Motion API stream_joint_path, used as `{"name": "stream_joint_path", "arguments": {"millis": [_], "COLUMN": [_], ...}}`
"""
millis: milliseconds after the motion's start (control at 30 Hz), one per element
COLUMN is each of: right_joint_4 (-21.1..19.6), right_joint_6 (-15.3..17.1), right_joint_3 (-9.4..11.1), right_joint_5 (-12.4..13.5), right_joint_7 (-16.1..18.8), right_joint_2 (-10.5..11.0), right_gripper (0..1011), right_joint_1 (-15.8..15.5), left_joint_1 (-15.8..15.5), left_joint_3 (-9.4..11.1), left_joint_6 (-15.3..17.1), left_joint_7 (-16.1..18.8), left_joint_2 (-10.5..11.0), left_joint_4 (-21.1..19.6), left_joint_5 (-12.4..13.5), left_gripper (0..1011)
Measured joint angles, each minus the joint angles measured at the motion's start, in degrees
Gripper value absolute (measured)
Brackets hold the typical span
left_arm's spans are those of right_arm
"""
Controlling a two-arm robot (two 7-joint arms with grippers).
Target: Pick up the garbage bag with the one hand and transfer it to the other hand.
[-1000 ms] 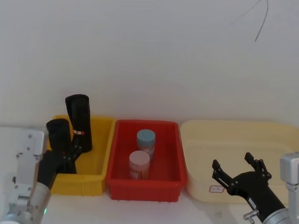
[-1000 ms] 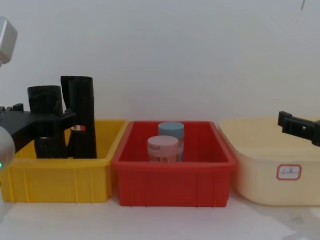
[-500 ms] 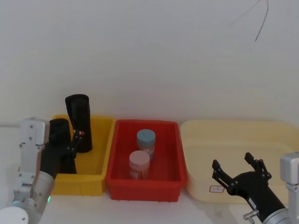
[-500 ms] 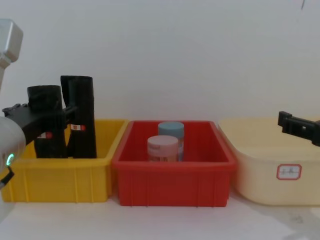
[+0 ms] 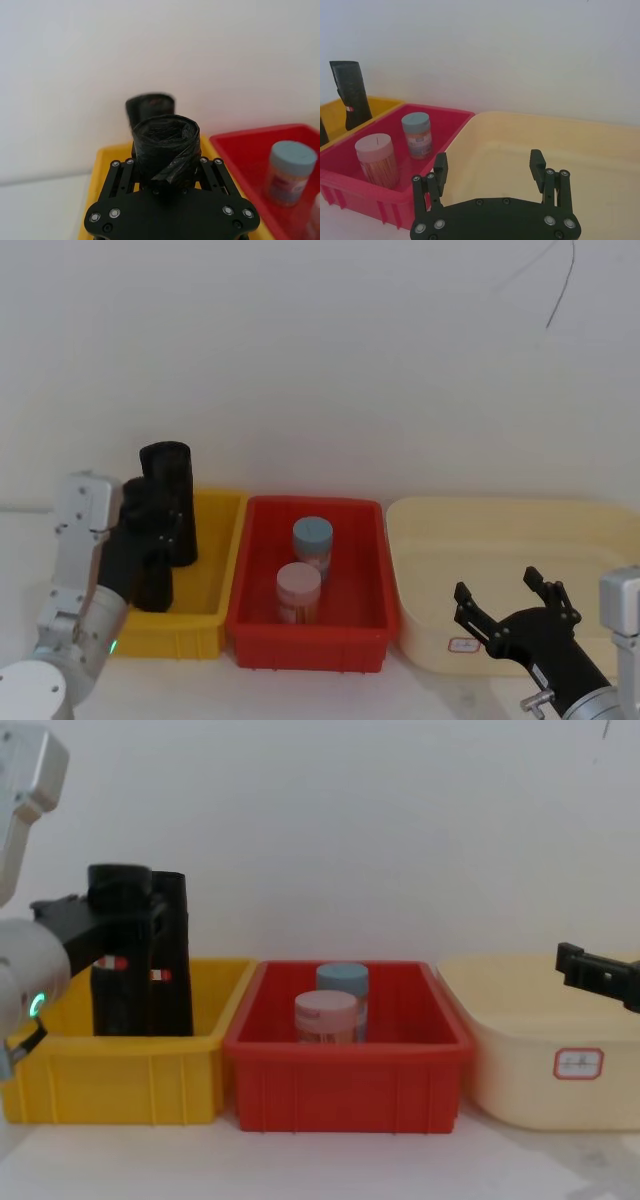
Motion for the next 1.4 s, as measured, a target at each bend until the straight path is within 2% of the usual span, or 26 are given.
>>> {"name": "stream_joint_path", "arguments": {"millis": [333, 633, 1000, 1400], "right_joint_4": [0.00, 0.00, 0.00, 0.00], "right_joint_6": [0.00, 0.00, 0.00, 0.00], "right_joint_3": [0.00, 0.00, 0.00, 0.00], "right_joint_5": [0.00, 0.00, 0.00, 0.00], "right_joint_7": [0.00, 0.00, 0.00, 0.00], "right_joint_2": [0.00, 0.00, 0.00, 0.00], "right_gripper": [1001, 1001, 1001, 1001], "right_joint_1": [0.00, 0.00, 0.00, 0.00], "left_joint_1": [-1.94, -4.23, -7.50, -12.20], "left_joint_3": [2.20, 4.71, 8.19, 12.13], "left_joint_6": [-1.30, -2.72, -4.12, -6.04], "left_joint_7": [-3.91, -8.24, -13.66, -20.47], "left_joint_2": [0.61, -0.03, -2.82, -8.16], "left_joint_4": [-2.54, -3.90, -2.72, 3.18], "left_joint_5": [1.59, 1.88, 0.89, -1.56], "left_gripper": [486, 486, 486, 486]}}
